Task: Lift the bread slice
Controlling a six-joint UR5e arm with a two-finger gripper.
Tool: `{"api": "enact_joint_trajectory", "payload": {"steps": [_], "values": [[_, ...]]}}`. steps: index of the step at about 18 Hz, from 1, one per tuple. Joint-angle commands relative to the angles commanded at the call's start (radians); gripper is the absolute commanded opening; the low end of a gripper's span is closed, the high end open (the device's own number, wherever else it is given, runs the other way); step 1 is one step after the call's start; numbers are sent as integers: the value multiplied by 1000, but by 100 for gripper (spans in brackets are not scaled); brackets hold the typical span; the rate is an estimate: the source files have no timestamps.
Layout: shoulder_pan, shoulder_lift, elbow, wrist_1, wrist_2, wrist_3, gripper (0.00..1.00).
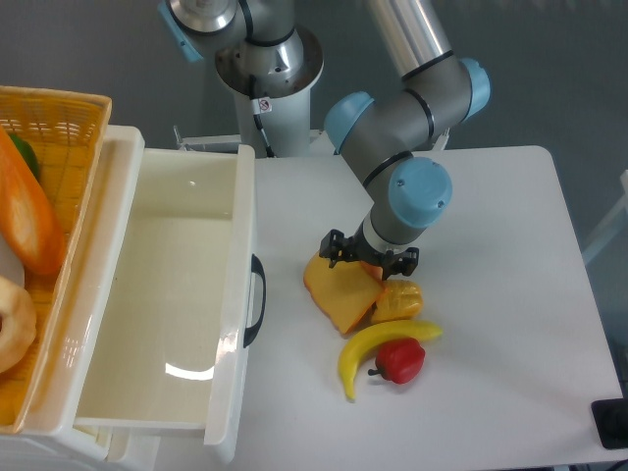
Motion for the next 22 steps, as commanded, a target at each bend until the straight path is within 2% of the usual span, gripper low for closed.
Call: {"api": "enact_joint_trajectory", "payload": {"steps": [2,4,8,9,12,17,20,21,22], "values": [[-9,-2,0,2,2,5,96],[-12,0,0,2,2,6,82],[-14,0,2,2,3,8,43],[-14,0,2,2,3,8,36],[-24,-5,12,-2,0,-5,0],[-28,-12,24,-3,-2,-5,0],[-26,-23,54,-6,2,-8,4],[-25,-25,70,-8,0,-15,28],[-22,-28,90,-8,2,-15,88]]}}
